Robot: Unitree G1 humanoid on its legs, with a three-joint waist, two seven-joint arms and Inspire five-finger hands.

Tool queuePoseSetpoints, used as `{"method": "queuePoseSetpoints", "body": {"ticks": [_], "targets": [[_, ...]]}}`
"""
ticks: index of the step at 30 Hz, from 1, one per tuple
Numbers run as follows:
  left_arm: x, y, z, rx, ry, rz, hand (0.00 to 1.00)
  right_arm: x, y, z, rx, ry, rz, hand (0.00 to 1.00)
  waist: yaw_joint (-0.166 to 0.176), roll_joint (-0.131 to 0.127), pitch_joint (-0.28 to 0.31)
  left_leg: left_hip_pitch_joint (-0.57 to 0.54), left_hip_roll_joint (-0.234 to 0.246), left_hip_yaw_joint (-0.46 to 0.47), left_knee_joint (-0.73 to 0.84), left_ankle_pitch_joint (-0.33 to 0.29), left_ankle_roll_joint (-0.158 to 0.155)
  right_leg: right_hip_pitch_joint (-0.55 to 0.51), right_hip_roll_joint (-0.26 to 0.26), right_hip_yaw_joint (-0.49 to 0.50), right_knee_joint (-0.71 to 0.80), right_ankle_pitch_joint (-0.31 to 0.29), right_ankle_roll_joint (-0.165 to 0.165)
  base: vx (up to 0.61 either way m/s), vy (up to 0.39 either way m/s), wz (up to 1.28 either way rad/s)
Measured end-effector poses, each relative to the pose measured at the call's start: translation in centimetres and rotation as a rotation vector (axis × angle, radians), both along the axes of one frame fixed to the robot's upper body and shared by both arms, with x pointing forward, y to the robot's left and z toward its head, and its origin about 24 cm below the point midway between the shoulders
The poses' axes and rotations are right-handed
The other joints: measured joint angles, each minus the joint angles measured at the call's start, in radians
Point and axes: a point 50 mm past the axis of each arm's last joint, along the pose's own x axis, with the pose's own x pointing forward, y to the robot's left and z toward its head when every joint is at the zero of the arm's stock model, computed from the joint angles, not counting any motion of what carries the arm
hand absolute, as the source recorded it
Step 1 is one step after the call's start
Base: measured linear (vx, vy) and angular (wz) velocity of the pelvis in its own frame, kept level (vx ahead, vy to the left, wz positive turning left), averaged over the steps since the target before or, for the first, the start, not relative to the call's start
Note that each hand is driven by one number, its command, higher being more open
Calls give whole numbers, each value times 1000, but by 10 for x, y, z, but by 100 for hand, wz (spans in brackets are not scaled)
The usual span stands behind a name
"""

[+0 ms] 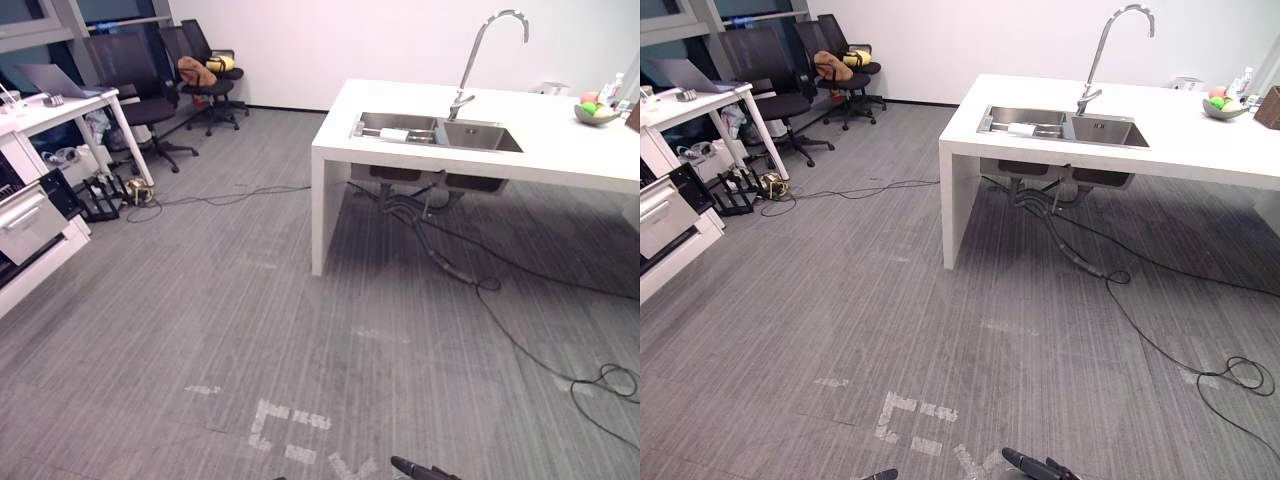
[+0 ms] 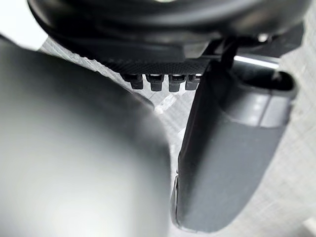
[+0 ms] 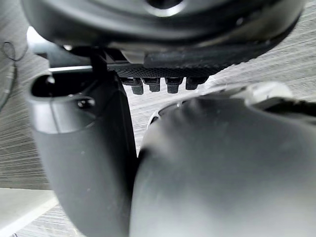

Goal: Walk over to the sink, pick up the cup, carry it to the dishwasher, place the cup inside the dishwasher, then close the dishwasher door

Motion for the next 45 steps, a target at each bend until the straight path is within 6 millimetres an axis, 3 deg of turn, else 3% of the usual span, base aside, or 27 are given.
{"method": "queuePoseSetpoints", "body": {"ticks": [5,8,9,10,12,14,16,19,21,23,24,25,26,27,28,30,32,33,34,36,37,38,39,41,43,44,45], "targets": [[0,4,0,30,14,-29,100,0,4,4,29,-72,-41,100,-7,-4,9,23,50,7,97,-144,-53,-140,46,30,-236,164,11,322,-145,-2],[-10,5,-2,43,-15,19,100,-4,3,6,42,-101,-68,100,-8,-12,1,76,54,-14,140,-246,-73,-157,31,41,-212,189,-35,427,-219,22],[-15,-1,-5,43,-31,20,100,-6,0,6,46,-109,-74,100,-18,8,-21,102,91,-28,131,-278,-79,-174,47,28,-139,228,-61,768,-347,53],[-22,-5,-7,68,-38,10,100,-3,-5,8,37,-115,-59,100,-22,48,-51,90,131,-42,204,-264,-102,-177,78,8,-92,196,-99,786,-364,40],[-17,-5,-7,86,-86,-2,100,-1,-6,7,32,-103,-37,100,-17,52,-53,15,155,-63,395,-217,-130,-140,103,-8,-93,158,-120,727,-371,13],[-10,-2,-6,117,-155,-44,100,-1,-6,5,36,-92,-32,100,-18,52,-51,-95,185,-89,712,-90,-214,-50,141,-11,-121,100,-146,648,-305,-2],[5,1,-2,161,-271,-80,100,2,-5,5,32,-86,-17,100,-17,57,-42,-207,238,-48,1028,-98,-210,85,204,7,-221,77,-165,594,-223,-28],[50,2,22,249,-523,-135,100,13,3,5,43,-103,-12,100,10,26,-10,-335,219,-22,1147,-150,-182,226,223,45,-324,79,-163,454,-154,-35],[107,-5,67,336,-844,-140,100,34,9,9,50,-134,26,100,28,14,14,-498,189,34,1055,-208,-123,303,218,87,-387,81,-160,461,-71,-51],[142,-8,99,395,-1033,-115,100,49,14,12,56,-155,66,100,44,11,28,-572,157,102,833,-207,-116,356,195,134,-424,76,-153,489,75,-82],[155,-10,120,461,-1152,-73,100,56,15,14,56,-168,94,100,53,10,34,-595,133,147,636,-161,-135,390,171,173,-444,49,-123,417,132,-95],[158,-11,130,501,-1204,-45,100,57,14,15,54,-170,104,100,55,17,33,-596,126,166,508,-108,-143,408,170,193,-458,40,-114,460,191,-88],[163,-16,154,581,-1317,8,100,54,10,14,43,-157,126,100,61,60,24,-598,134,164,321,-8,-132,451,193,228,-488,7,-110,523,252,-77],[166,-16,177,656,-1422,49,100,46,13,9,52,-115,131,100,83,62,9,-592,122,148,369,103,-99,487,183,264,-487,-34,-108,554,270,-70],[167,-16,188,715,-1471,64,100,43,16,7,59,-97,137,100,91,46,-1,-598,107,149,395,111,-90,488,164,275,-474,-56,-108,594,258,-47],[167,-16,229,885,-1637,140,100,34,18,3,62,-65,125,100,79,17,-12,-596,55,135,444,75,-26,461,113,302,-350,-60,-87,632,222,16],[165,-15,255,985,-1744,169,100,24,17,1,57,-32,95,100,82,10,-15,-540,24,137,430,44,-8,415,98,324,-174,-24,-29,548,192,28],[162,-8,273,1049,-1812,191,100,23,17,0,54,-23,71,100,80,-3,-22,-479,5,137,398,21,0,365,84,322,-6,37,69,673,205,7],[159,-1,290,1096,-1876,213,100,24,21,-1,55,-20,54,100,79,-16,-28,-413,-7,133,356,3,2,297,70,316,164,153,192,650,175,9],[156,3,308,1132,-1950,228,100,25,23,0,53,-33,46,100,77,-39,-39,-332,-22,124,293,-17,0,190,25,270,405,280,188,468,57,0],[154,4,318,1125,-2000,258,100,30,19,3,34,-73,36,100,78,-46,-44,-256,-25,123,266,-61,2,68,-54,185,639,227,93,429,16,-7],[154,2,319,1119,-2007,260,100,31,15,4,20,-85,37,100,77,-37,-44,-221,-20,123,251,-70,-1,26,-78,157,684,200,48,416,-11,-5],[156,-3,318,1099,-2016,253,100,35,13,7,8,-112,41,100,69,-37,-46,-156,-4,121,215,-73,-17,-43,-111,108,701,143,-26,405,-39,5],[162,-10,316,1074,-2016,230,100,41,12,10,0,-148,39,100,52,-35,-46,-79,29,106,162,-74,-25,-133,-118,47,580,79,-35,435,-103,26],[177,-18,313,1050,-1990,172,100,45,13,13,5,-177,23,100,21,-26,-40,-24,96,83,148,-99,-70,-178,-64,-4,232,72,-35,472,-230,46],[180,-19,311,1046,-1981,155,100,44,15,12,10,-174,26,100,18,-27,-41,-12,107,79,149,-110,-86,-174,-45,3,125,85,-26,465,-298,45],[183,-22,308,1033,-1964,113,100,35,19,9,18,-151,42,100,8,-39,-47,14,115,70,159,-146,-128,-153,-23,36,-64,184,-39,381,-263,43]]}}
